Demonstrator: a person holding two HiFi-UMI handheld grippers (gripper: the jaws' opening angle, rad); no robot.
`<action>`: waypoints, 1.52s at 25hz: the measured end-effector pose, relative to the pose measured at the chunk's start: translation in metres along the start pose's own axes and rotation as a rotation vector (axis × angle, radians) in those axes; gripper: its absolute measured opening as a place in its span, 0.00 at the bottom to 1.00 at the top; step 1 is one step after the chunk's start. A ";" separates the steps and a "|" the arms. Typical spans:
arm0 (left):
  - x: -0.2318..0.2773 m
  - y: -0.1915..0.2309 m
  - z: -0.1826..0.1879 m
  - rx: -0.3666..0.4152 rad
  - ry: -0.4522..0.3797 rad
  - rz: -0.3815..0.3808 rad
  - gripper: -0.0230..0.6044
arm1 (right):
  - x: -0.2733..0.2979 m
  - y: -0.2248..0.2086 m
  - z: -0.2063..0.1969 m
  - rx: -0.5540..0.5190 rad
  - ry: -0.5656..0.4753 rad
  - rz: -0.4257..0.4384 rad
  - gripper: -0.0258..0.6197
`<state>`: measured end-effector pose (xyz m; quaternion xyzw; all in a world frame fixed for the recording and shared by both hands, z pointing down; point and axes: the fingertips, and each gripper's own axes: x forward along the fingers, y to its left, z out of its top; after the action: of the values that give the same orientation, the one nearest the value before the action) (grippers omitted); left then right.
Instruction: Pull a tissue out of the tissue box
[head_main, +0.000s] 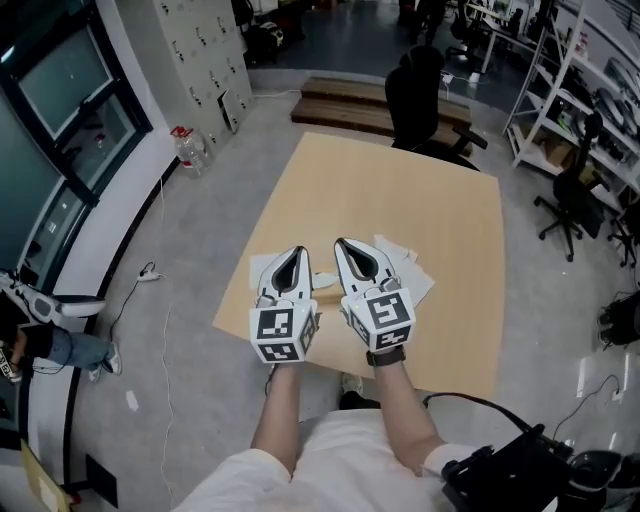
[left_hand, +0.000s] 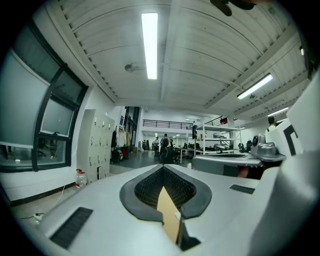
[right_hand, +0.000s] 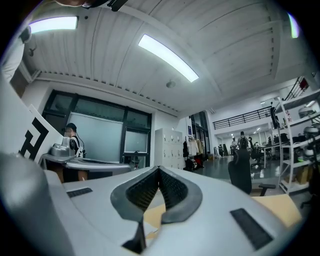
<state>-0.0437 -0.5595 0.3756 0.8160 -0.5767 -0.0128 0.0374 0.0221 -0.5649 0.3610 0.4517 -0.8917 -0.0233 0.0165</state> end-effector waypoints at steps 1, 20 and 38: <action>0.009 0.000 -0.003 0.001 0.005 0.002 0.04 | 0.006 -0.005 -0.003 -0.002 0.007 0.010 0.04; 0.073 0.066 -0.122 -0.115 0.246 0.020 0.04 | 0.074 -0.026 -0.165 -0.030 0.416 0.184 0.04; 0.086 0.083 -0.204 -0.191 0.373 -0.066 0.04 | 0.077 0.016 -0.296 -0.122 0.753 0.305 0.05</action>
<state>-0.0797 -0.6590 0.5876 0.8155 -0.5288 0.0824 0.2202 -0.0215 -0.6252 0.6581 0.2895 -0.8771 0.0937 0.3716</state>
